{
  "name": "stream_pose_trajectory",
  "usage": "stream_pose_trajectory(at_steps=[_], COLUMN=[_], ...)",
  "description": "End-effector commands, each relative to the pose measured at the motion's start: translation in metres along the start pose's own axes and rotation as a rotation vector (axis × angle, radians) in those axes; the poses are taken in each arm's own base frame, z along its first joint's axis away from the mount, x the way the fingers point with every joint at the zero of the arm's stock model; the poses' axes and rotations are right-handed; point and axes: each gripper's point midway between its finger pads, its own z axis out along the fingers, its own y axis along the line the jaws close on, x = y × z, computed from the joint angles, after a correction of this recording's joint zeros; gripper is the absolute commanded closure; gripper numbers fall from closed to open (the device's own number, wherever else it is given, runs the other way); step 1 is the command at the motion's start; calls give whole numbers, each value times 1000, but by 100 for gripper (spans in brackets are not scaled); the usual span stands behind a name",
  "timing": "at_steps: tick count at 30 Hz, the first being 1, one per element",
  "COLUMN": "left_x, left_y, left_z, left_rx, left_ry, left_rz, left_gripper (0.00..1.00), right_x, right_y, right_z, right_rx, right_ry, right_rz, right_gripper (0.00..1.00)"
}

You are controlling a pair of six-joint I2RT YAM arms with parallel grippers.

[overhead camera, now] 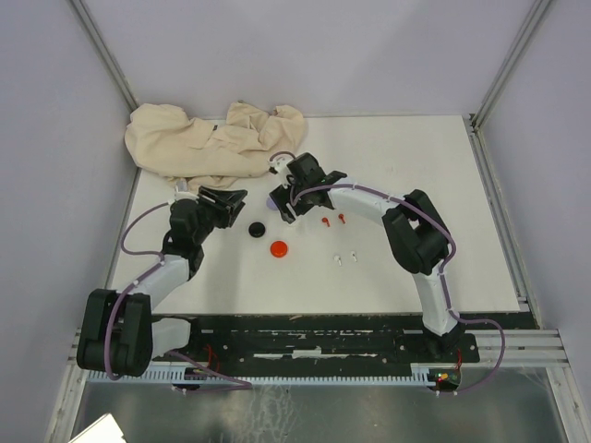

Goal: Insert the wireless bluetooth earbuds into the charging case
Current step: Pick up the charging case at the center of the board.

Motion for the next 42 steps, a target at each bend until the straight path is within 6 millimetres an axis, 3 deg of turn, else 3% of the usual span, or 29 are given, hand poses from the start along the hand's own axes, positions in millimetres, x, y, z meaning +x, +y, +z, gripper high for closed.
stream_pose_trajectory(at_steps=[1,19,31,35,39,42], left_x=[-2,3,4,5,6,11], left_y=[-16,-12,-11,-11,-11,-11], left_z=[4,12,13,12,13,17], left_rx=[61,60,61,64,64,65], left_ry=[13,51,57,59,65,102], left_rz=[59,48,42,43,45,55], left_gripper=[45,44,44,44,44,43], right_x=[-13,10,16,18,13,-4], right_y=[3,8,11,10,6,1], right_z=[-13,5,16,15,8,-5], right_rx=[-19,-40,-44,-34,-8,30], right_ry=[-32,59,88,96,71,-30], right_rz=[-22,-57,-66,-69,-73,-80], right_gripper=[20,23,36,49,71,75])
